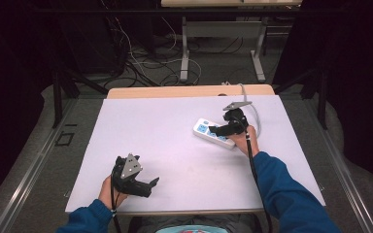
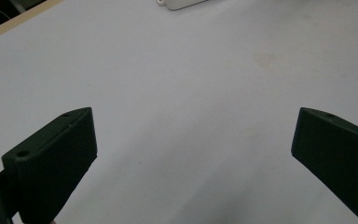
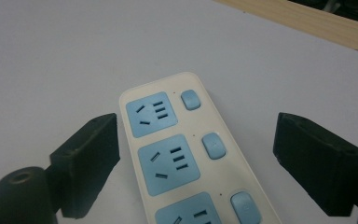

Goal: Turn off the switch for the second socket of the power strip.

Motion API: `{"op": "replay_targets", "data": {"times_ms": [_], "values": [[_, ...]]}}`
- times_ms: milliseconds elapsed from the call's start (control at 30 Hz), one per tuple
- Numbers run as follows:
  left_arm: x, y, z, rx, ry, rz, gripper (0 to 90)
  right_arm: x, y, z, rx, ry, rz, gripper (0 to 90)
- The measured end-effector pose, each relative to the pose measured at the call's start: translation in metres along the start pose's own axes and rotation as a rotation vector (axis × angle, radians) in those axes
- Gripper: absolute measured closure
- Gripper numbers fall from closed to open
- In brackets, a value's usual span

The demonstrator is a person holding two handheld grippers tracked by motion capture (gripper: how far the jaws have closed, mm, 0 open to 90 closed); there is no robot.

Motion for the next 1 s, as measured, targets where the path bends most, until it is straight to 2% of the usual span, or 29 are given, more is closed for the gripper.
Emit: {"op": "replay_targets", "data": {"times_ms": [133, 233, 333, 600, 1000], "values": [[0.000, 0.000, 0.000, -0.001, 0.000, 0.001, 0.0, 0.000, 0.000, -0.002, -0.007, 0.009, -0.006, 3.4], [0.000, 0.000, 0.000, -0.001, 0.002, 0.002, 0.0, 0.001, 0.000, -0.003, -0.018, 0.010, 0.006, 1.8], [0.000, 0.000, 0.000, 0.000, 0.002, 0.003, 0.0, 0.001, 0.001, -0.005, -0.029, 0.011, -0.004, 0.0], [0.000, 0.000, -0.001, -0.004, 0.002, 0.009, 0.0, -0.001, 0.008, -0.012, -0.053, -0.001, 0.000, 0.0], [0.002, 0.002, -0.004, -0.006, -0.002, -0.001, 0.0, -0.002, 0.018, -0.032, -0.081, -0.021, -0.024, 0.0]]}}
Point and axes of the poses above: each handheld gripper's, and its own axes: z roughly forward along the jaws, x roughly out of its underside, y roughly to its left, the point moved 6 cm from there along z, roughly forward along the jaws
